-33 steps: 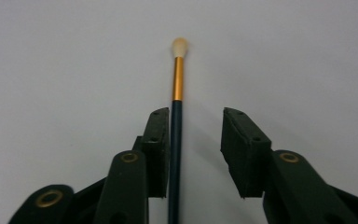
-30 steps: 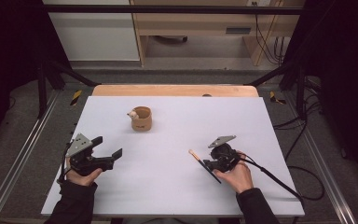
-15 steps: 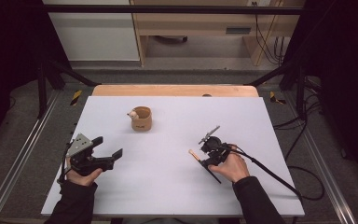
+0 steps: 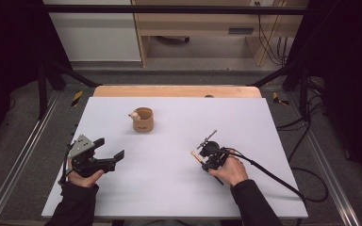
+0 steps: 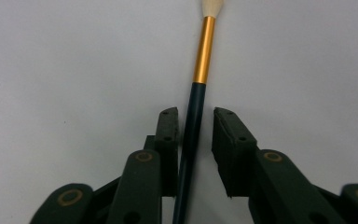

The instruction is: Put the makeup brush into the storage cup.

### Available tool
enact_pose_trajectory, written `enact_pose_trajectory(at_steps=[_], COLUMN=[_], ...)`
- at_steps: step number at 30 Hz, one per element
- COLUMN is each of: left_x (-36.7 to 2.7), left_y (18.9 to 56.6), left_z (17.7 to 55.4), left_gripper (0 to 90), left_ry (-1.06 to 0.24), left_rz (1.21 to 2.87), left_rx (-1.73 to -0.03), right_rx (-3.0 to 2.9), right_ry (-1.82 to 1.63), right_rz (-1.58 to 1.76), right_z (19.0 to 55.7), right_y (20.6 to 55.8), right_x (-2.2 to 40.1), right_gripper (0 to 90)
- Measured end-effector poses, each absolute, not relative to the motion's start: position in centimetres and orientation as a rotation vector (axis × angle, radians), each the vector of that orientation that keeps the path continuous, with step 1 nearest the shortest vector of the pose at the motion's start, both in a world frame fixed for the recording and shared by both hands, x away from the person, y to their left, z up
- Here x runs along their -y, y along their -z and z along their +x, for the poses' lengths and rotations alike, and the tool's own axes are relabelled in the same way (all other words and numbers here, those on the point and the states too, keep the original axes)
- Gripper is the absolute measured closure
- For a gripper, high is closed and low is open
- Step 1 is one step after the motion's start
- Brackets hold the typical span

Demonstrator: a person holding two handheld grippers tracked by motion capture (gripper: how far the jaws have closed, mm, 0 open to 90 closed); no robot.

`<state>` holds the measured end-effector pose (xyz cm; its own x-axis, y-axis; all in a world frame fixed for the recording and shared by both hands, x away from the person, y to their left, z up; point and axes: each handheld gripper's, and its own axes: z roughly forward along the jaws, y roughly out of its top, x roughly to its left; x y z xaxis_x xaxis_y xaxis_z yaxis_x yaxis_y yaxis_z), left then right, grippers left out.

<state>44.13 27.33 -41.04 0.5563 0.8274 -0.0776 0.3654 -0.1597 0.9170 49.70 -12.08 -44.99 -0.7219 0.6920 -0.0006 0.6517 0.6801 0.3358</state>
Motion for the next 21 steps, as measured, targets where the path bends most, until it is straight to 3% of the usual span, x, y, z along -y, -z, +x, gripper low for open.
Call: enact_pose_trajectory(at_steps=[7, 21], left_x=[-27.21, -27.05], left_y=[41.06, 41.09], left_z=[44.13, 44.12], left_gripper=[6.7, 6.8], left_ry=[-0.555, -0.551], left_rz=[1.760, 1.760], left_rx=[-0.991, -0.992], right_rx=[-2.770, -2.754], right_ry=[-0.453, -0.458], right_rz=[1.134, 1.190], right_z=[49.74, 49.56], right_y=[44.98, 44.51], right_x=[12.05, 12.28], right_gripper=[83.1, 83.7])
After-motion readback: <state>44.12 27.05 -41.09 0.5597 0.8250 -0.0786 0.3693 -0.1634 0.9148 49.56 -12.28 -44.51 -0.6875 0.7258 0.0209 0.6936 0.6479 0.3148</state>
